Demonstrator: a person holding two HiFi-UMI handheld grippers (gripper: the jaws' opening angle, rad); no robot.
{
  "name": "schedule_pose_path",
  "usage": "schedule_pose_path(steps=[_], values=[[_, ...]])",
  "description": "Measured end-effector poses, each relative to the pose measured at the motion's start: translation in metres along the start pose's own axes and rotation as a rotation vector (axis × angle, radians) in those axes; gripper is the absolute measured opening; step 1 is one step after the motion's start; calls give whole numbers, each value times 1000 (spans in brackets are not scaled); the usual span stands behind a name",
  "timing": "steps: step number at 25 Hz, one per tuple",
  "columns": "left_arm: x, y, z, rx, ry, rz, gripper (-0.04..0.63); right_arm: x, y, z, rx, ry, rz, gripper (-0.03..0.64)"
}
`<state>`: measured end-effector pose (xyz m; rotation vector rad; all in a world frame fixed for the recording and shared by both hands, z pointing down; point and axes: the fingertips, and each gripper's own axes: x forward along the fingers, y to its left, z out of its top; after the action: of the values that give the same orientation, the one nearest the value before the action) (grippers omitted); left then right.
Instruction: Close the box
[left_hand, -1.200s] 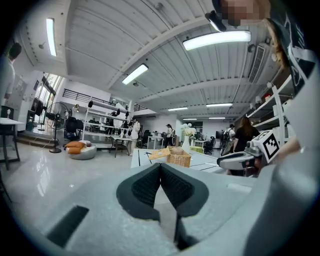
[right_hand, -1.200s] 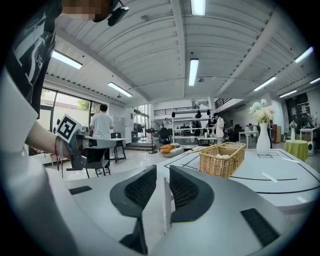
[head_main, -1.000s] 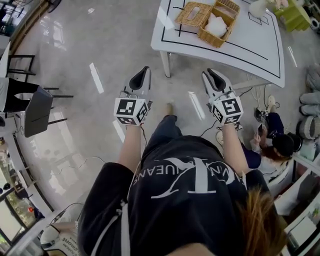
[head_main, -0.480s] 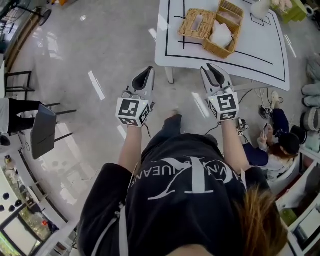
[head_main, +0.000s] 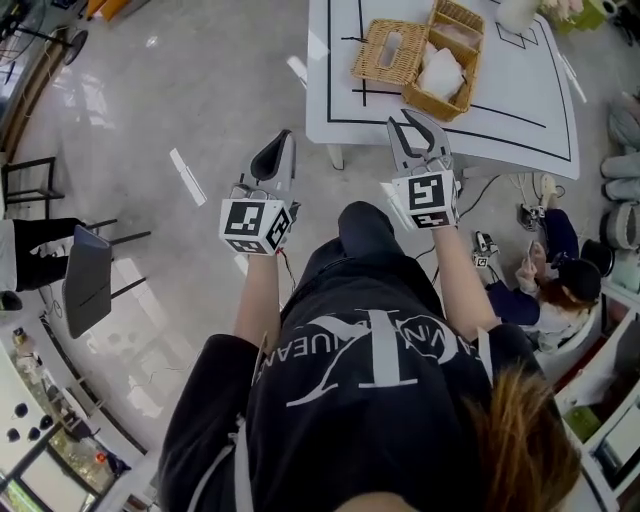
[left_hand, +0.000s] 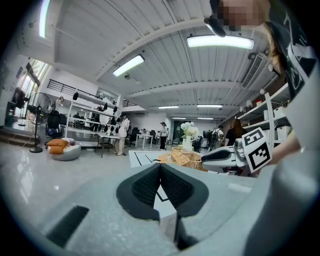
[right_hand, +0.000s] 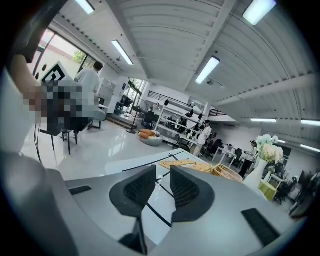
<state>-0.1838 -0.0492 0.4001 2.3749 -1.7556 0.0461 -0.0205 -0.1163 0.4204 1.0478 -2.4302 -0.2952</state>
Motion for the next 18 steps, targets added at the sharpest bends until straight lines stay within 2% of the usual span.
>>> schedule_pose_path(steps=[4,9,18], values=[[6,8,5,0,-10,1,8,15,0,4,-147,39,-33,66],[16,15,0,-18,-2,-6,8,35,3,0,-266,109,-56,66],[51,33,-2,-20,28,-74,8,73,-2,-4,-534,256,-127,75]])
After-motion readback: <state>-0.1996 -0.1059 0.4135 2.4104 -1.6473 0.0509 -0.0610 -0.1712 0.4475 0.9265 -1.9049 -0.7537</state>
